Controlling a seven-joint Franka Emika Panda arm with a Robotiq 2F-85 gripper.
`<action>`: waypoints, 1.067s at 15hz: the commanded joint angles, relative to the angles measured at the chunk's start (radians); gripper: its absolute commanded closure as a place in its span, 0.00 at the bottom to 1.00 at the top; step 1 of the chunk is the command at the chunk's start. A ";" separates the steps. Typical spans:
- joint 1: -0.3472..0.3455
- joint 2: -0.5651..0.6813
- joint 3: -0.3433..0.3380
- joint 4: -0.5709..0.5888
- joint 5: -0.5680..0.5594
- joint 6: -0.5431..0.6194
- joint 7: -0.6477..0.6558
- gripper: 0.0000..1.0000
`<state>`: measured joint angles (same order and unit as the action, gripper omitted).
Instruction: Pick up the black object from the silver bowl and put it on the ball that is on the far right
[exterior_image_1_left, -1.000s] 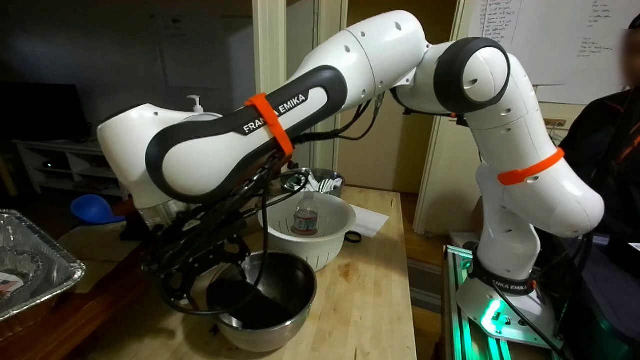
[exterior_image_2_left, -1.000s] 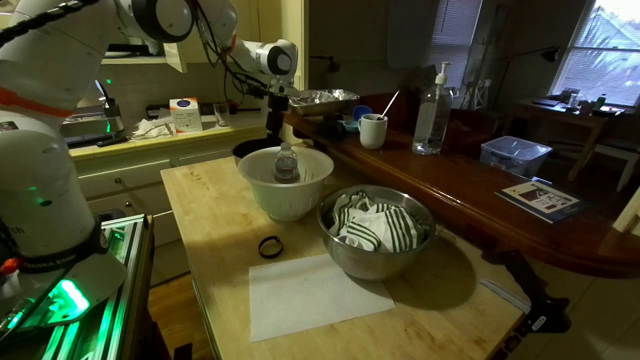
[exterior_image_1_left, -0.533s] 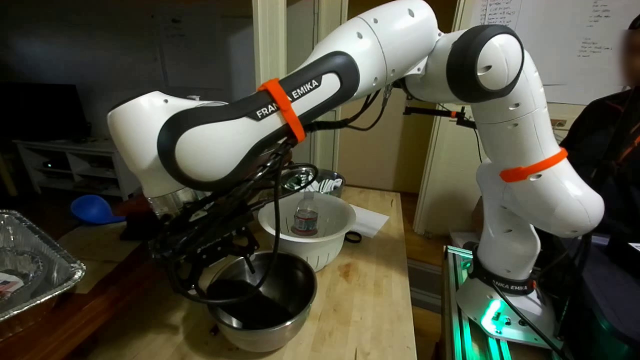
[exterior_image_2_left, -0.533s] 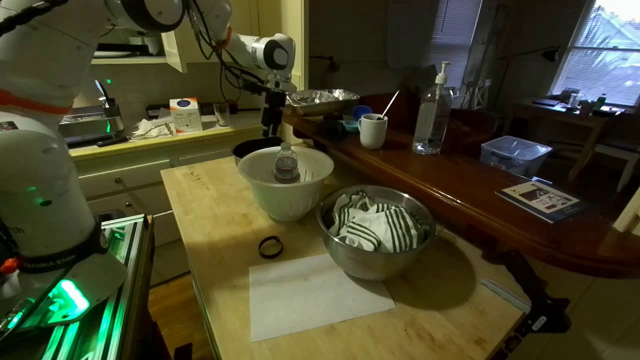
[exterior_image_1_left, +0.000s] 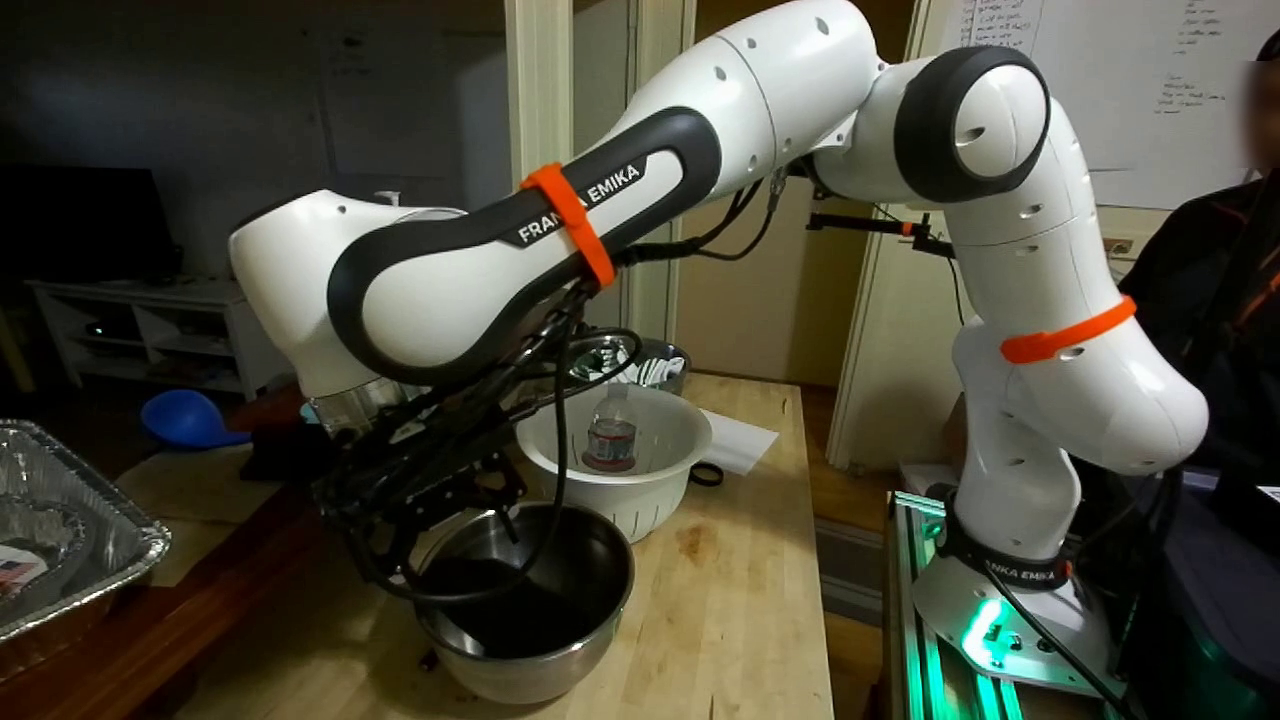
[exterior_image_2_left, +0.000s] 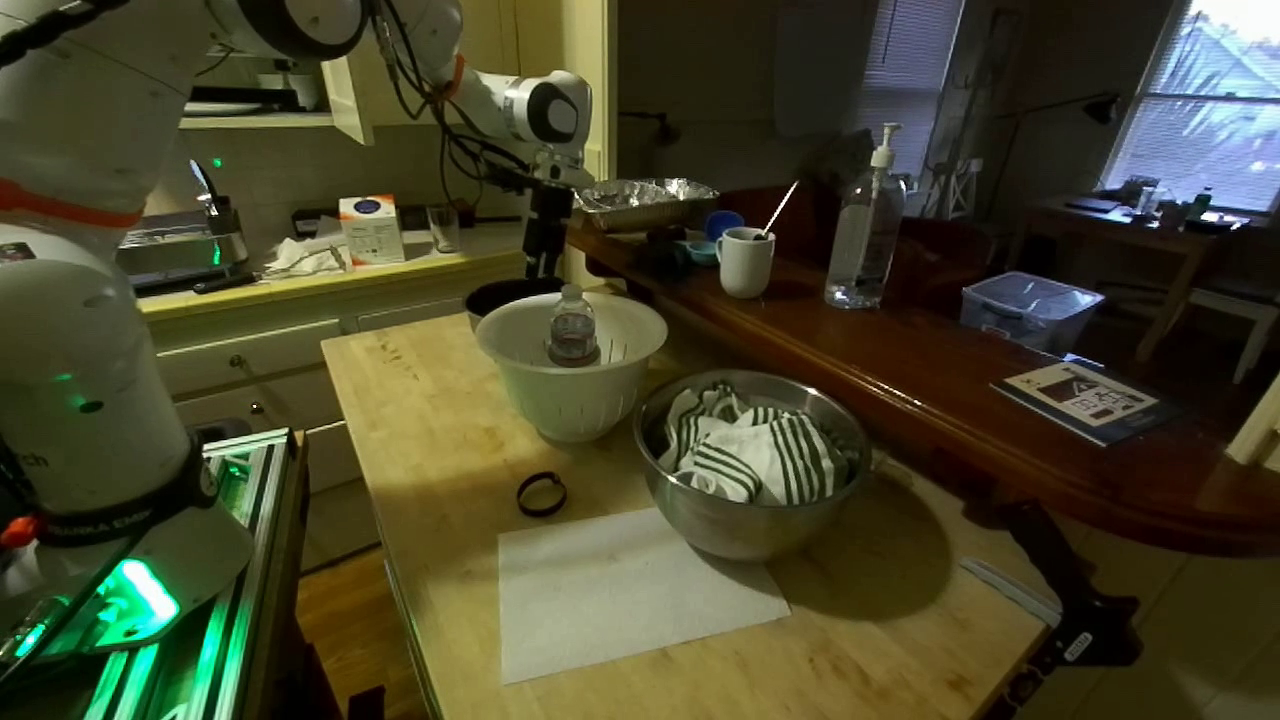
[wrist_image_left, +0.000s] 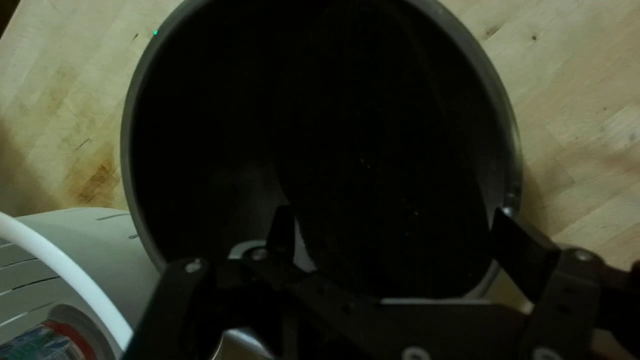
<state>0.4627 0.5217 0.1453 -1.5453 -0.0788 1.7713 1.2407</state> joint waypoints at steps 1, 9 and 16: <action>-0.001 -0.047 -0.004 -0.039 -0.018 0.022 0.025 0.00; -0.003 -0.017 -0.004 0.003 -0.051 0.042 -0.001 0.00; -0.001 0.018 -0.006 0.040 -0.073 0.026 -0.012 0.00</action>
<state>0.4603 0.5089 0.1388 -1.5391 -0.1354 1.7904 1.2363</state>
